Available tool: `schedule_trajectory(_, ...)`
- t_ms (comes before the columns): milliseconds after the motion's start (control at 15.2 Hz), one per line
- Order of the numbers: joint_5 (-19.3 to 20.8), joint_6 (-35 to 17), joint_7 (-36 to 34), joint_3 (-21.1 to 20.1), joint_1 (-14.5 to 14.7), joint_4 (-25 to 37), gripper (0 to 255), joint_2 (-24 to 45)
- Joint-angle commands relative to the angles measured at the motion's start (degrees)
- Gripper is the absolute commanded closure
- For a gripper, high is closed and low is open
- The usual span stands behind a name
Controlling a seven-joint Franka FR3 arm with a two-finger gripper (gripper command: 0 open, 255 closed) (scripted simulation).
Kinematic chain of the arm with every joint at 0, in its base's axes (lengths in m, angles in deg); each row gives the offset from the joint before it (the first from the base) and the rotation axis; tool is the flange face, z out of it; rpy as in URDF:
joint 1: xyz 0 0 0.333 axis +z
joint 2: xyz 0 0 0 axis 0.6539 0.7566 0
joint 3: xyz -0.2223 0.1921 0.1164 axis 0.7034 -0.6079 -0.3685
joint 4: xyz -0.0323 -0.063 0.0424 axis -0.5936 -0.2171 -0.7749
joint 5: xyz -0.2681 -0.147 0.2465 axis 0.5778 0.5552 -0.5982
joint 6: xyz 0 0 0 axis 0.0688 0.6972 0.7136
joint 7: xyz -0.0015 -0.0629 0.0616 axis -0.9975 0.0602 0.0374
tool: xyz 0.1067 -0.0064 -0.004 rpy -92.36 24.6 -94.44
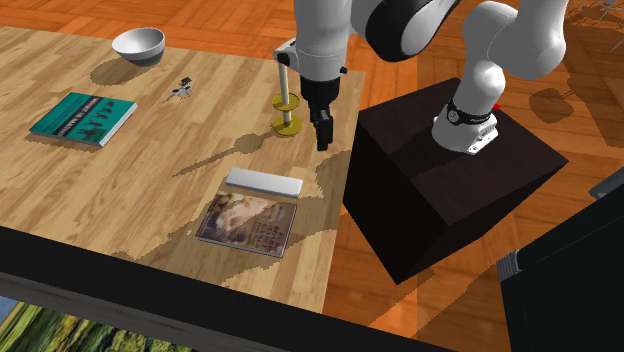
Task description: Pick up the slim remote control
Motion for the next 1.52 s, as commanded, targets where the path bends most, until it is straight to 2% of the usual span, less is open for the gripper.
schedule_trajectory(0,0.3,-1.7,-1.2,0.2,-0.3,2.5,0,4.3)
schedule_trajectory(396,0.8,-5.4,-4.4,1.3,-0.9,11.8,0,17.7)
schedule_trajectory(858,0.4,-6.6,-7.4,2.8,-1.6,25.5,0,33.2)
schedule_trajectory(1452,0.4,-10.7,-7.3,2.7,-1.6,25.5,0,37.2)
